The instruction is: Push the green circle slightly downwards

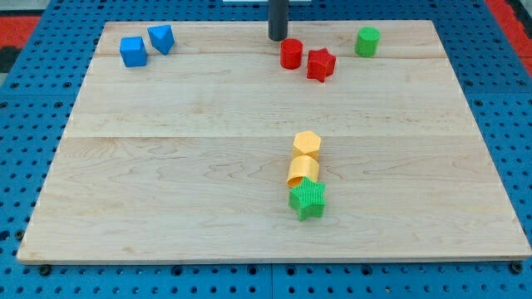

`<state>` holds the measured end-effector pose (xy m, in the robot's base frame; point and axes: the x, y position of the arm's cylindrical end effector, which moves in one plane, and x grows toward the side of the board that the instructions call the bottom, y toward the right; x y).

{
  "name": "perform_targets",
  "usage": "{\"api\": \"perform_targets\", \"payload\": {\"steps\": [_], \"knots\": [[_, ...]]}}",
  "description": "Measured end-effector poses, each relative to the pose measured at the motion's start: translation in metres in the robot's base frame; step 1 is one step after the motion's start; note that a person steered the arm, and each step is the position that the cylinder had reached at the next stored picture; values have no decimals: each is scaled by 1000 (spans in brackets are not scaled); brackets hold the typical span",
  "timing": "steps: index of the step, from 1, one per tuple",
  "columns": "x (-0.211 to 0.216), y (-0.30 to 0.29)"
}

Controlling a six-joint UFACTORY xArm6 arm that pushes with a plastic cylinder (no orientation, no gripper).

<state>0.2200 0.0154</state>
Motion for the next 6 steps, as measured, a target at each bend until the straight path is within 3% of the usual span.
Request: {"api": "perform_targets", "payload": {"steps": [3,5,6], "knots": [[-28,36],[-28,132],[8,149]]}}
